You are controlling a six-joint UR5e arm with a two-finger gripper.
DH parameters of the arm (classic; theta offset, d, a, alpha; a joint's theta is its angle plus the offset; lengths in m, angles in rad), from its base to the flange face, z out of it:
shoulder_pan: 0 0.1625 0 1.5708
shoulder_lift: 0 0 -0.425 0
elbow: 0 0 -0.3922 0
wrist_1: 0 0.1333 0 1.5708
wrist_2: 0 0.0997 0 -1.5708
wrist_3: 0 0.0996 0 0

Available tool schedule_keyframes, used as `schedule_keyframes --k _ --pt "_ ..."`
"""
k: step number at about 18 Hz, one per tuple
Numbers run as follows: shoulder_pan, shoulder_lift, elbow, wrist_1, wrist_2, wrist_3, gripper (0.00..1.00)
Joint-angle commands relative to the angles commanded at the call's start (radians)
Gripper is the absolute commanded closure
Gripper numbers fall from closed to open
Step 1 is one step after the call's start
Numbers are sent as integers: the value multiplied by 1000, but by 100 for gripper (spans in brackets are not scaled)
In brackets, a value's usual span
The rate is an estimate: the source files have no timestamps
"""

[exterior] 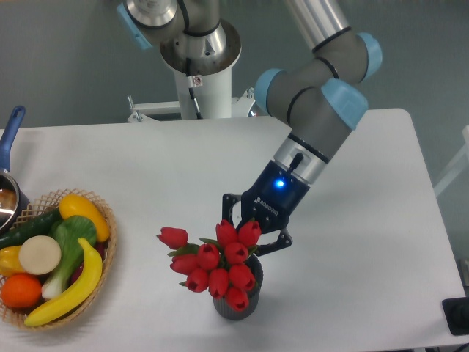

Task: Pick up the flowers from the vase
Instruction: 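Close the gripper on the tulip stems, then lift the gripped tulips up out of the black vase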

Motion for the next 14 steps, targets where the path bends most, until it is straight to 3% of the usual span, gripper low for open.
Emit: schedule_keyframes --k 7,14 --pt "-21 -5 113 0 -14 -51 100" --pt "-17 0 157 -3 -41 -164 100"
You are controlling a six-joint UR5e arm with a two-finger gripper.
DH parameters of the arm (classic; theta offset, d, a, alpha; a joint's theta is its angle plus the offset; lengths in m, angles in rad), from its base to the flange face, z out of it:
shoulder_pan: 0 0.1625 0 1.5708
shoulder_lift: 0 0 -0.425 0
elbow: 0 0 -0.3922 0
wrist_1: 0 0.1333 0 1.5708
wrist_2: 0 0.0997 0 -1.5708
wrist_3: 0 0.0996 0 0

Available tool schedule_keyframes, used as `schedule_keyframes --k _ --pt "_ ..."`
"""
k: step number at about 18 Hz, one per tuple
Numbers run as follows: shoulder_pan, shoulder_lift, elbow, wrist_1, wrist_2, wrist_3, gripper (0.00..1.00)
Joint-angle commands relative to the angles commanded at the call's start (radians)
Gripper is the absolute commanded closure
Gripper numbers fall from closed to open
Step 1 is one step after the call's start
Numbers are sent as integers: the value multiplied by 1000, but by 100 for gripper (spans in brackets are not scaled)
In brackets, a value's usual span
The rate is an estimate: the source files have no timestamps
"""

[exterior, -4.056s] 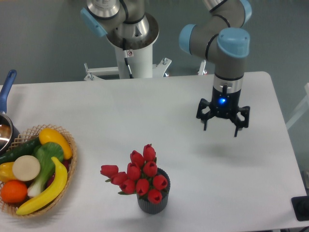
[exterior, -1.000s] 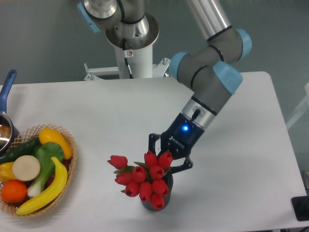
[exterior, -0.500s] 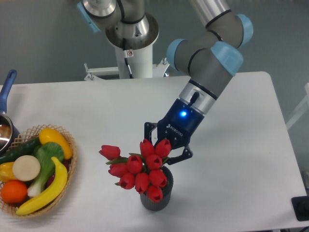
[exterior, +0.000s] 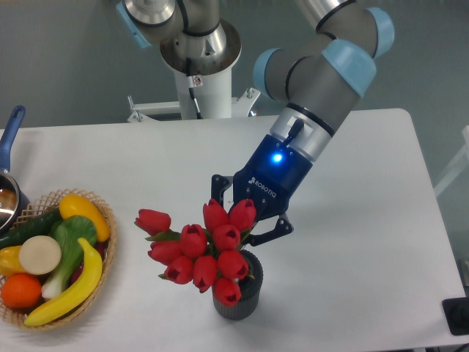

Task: Pick up the flowers from the vase
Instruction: 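Lift the gripped tulips up out of the black vase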

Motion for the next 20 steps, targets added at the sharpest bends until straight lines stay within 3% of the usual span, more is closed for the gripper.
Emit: schedule_keyframes --k 6,11,17,18,20 --pt "17 37 -3 -2 -2 -28 100" --pt "86 72 3 -3 -67 -72 100" --pt "172 104 8 0 -60 18 100" --pt "184 106 14 -2 -42 24 100" --pt "189 124 3 -5 106 66 100"
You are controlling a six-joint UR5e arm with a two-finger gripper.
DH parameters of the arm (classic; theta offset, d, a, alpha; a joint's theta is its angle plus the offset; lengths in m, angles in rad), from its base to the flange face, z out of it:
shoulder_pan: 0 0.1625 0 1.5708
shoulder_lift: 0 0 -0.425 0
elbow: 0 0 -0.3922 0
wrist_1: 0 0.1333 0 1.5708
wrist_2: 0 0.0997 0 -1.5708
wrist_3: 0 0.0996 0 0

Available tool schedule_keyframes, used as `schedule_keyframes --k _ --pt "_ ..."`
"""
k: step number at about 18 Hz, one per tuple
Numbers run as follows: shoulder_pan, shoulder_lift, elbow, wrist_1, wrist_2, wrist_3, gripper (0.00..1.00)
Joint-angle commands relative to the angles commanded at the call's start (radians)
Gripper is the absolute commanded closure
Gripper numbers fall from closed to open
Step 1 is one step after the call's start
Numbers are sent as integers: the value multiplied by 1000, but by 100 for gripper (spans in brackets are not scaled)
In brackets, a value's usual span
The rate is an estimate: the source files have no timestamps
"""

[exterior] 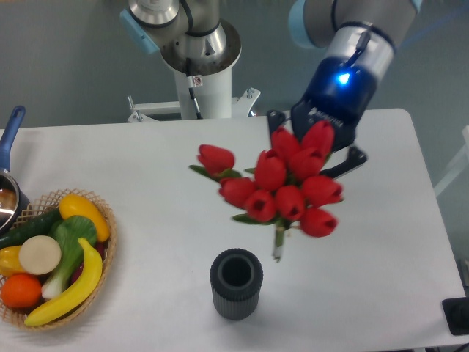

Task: Pick up the flowers from the vase
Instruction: 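Carry the held tulips up and away from the vase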

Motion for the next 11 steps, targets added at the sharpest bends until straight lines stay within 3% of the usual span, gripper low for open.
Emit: schedule_keyframes --k 2,7,11 --pt "6 15 -32 -2 169 52 100" --pt "11 64 -104 -28 367 56 100" --pt "-3 55 -97 -84 606 69 100"
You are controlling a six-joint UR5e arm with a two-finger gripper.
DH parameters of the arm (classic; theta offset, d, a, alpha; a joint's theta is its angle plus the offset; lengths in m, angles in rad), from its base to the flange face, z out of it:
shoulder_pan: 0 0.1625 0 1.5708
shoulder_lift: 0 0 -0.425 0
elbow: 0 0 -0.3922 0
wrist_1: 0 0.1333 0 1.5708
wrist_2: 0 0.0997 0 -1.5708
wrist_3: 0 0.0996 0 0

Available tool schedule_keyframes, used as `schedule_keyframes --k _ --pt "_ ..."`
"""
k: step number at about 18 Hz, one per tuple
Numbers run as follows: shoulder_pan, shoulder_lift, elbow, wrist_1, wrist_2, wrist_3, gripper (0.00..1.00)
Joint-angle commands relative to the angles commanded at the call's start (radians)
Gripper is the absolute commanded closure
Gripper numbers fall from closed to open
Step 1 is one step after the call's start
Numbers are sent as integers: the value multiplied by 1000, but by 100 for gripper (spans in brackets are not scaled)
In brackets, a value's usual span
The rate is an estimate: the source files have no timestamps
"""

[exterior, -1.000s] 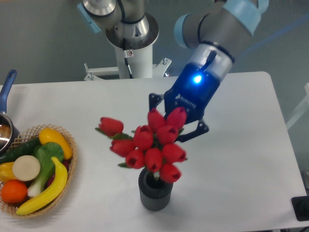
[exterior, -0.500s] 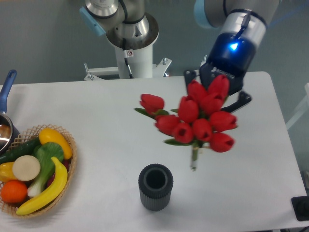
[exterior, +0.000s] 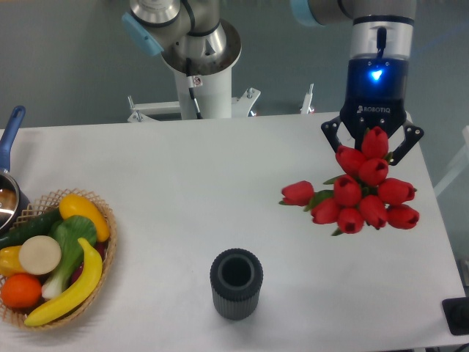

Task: Pick up the flowers from the vase
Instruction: 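Carry the held tulips up and away from the vase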

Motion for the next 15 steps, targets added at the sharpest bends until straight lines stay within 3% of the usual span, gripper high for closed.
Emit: schedule_keyframes --k 2,5,7,12,15 --pt "0 -23 2 -35 62 86 100" --pt "5 -57 -9 -161 170 190 100" --pt "9 -101 -9 -215 238 247 100" --pt "5 -172 40 -264 327 239 100" --pt "-18 -181 40 -292 359 232 100"
